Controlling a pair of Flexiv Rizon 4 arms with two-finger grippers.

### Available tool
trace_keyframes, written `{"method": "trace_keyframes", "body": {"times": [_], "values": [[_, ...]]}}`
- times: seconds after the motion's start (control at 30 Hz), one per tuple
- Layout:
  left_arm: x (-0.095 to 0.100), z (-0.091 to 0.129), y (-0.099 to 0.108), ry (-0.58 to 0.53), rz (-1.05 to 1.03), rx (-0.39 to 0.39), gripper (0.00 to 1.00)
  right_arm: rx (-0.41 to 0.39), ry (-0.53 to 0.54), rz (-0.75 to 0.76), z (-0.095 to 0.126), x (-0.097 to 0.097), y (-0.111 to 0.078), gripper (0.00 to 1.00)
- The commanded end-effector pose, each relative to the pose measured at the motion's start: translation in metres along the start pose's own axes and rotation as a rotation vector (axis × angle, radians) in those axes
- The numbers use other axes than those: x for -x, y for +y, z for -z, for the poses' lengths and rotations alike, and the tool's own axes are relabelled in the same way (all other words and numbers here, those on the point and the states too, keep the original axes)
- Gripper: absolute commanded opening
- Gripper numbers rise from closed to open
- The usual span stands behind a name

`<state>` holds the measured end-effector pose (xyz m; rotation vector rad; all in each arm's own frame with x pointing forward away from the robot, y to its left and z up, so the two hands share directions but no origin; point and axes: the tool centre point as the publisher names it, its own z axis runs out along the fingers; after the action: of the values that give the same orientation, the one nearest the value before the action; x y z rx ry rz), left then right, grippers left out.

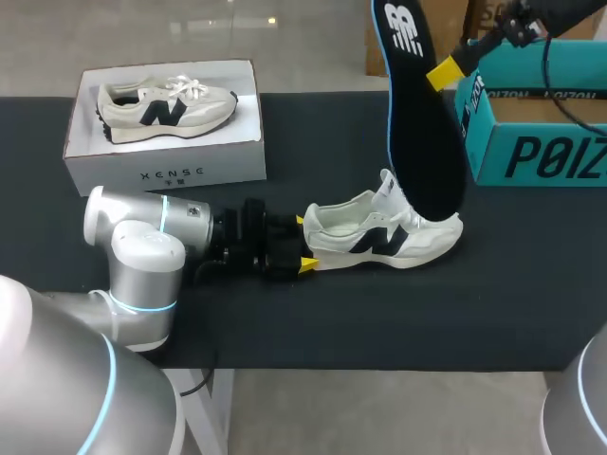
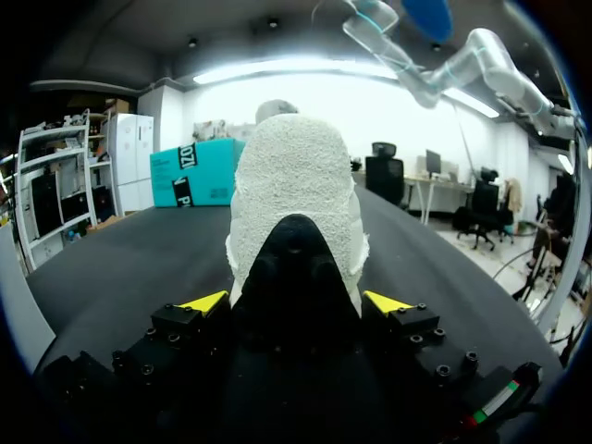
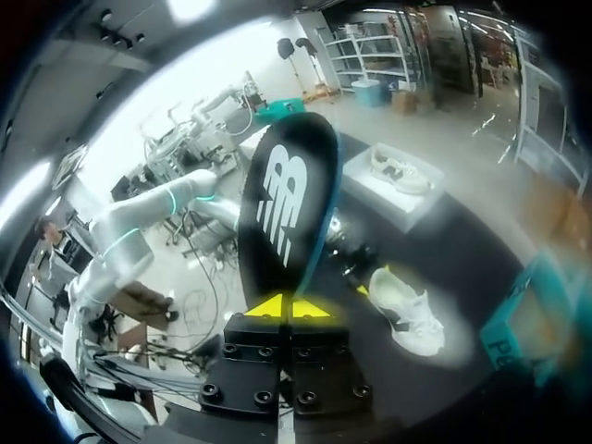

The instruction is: Take the shoe out of the shoebox, open the shoe tongue, remove and reinsert the insole, then place the shoe into the shoebox

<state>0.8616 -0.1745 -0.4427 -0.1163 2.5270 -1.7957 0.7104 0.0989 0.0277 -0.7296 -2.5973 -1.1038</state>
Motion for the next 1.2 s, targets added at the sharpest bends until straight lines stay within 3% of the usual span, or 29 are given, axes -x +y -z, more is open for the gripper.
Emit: {"method": "trace_keyframes", "body": {"times": [0.03,0.27,0.53,0.87,1.2], "values": [[0.0,-0.003,0.004,0.003,0.0,0.005,0.0,-0.064,-0.019,-0.002,0.004,-0.02,0.015,0.0],[0.0,-0.003,0.004,0.003,0.0,0.005,0.0,-0.08,-0.046,-0.009,0.01,-0.054,0.009,0.0],[0.0,-0.003,0.004,0.003,0.0,0.005,0.0,-0.079,-0.042,-0.021,0.001,-0.072,0.001,0.0],[0.0,-0.003,0.004,0.003,0.0,0.005,0.0,-0.061,-0.066,-0.003,-0.003,-0.091,0.003,0.0],[0.0,-0.003,0.004,0.003,0.0,0.005,0.0,-0.057,-0.075,0.003,-0.005,-0.093,0.005,0.0]]}}
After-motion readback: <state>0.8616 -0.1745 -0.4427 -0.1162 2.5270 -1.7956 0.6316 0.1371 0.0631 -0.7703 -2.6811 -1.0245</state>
